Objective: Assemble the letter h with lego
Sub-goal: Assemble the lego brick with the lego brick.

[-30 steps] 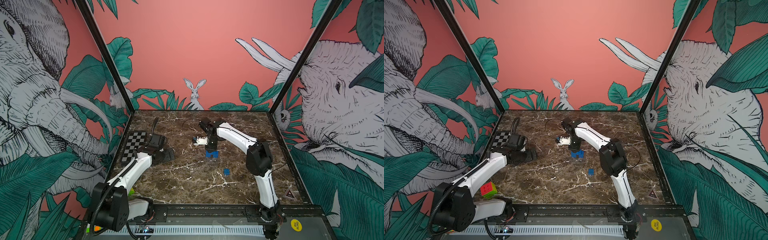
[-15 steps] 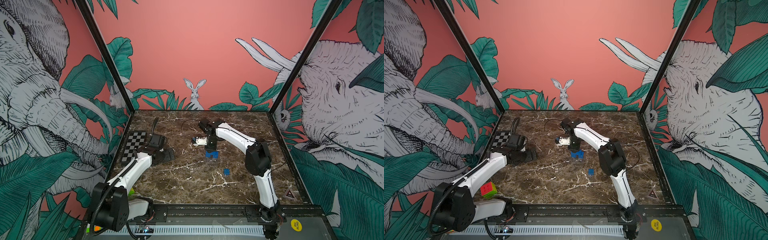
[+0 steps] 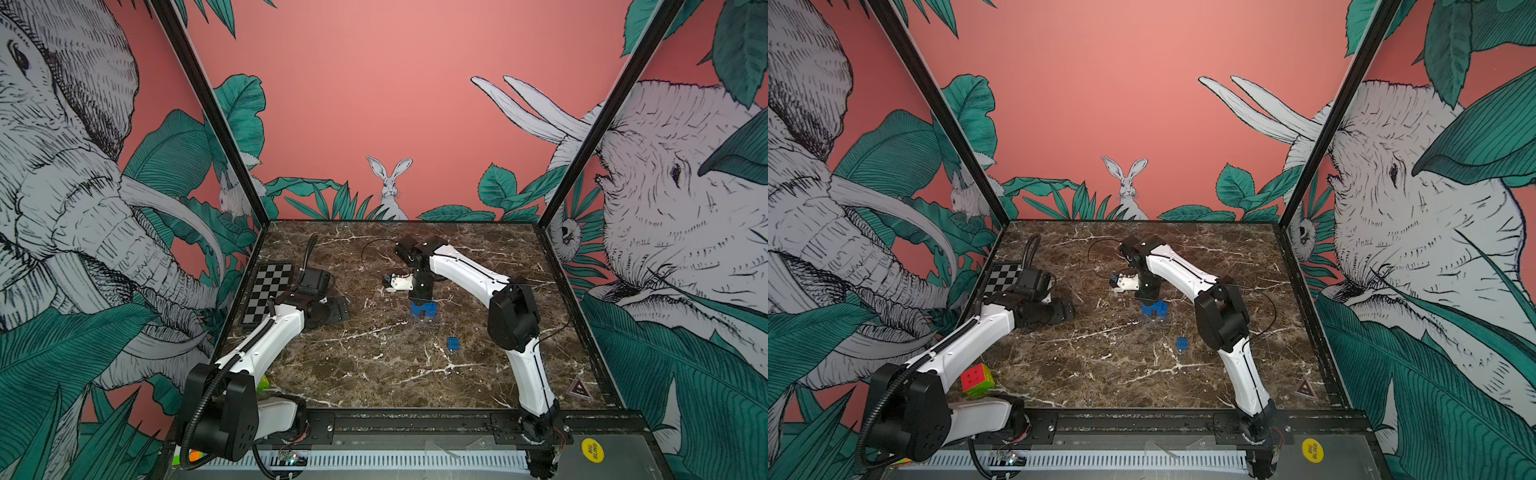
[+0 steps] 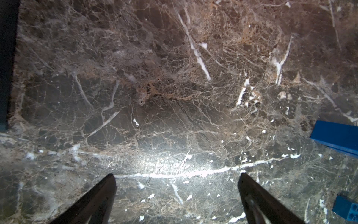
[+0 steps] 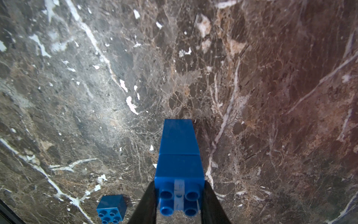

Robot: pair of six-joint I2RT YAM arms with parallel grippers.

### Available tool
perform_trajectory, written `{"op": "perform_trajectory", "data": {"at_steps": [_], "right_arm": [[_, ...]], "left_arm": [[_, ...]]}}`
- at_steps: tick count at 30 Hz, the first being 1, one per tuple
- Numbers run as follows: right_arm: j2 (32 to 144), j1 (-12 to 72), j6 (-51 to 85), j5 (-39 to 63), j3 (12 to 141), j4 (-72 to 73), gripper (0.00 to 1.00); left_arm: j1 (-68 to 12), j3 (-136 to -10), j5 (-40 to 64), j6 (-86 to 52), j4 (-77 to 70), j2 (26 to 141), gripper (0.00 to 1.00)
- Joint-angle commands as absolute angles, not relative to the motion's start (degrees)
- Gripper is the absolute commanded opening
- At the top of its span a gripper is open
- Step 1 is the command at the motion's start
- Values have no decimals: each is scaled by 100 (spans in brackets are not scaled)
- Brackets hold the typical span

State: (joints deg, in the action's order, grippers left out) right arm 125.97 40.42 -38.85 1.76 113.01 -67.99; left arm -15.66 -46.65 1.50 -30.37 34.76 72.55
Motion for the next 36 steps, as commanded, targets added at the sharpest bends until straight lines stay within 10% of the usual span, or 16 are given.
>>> {"op": "perform_trajectory", "data": {"at_steps": [1,25,30,36], "right_arm": [[13079,4076,-3797,-16,11045,-7118,32],[11699,4075,-3579,-219,10808,-6036,67],[11080,4086,-3533,-44,10561,-5854,98],[9982,4100,-2748,108,9724,-5073,98]], "left_arm": [[-1574,-4609,161,-3028,3509,7251,99],[-1573,-4652,94,-3016,3569,7207,99],[-1573,-4726,112,-3026,3614,7216,99],[-1578,-4819,279,-3065,3633,7225,99]]}}
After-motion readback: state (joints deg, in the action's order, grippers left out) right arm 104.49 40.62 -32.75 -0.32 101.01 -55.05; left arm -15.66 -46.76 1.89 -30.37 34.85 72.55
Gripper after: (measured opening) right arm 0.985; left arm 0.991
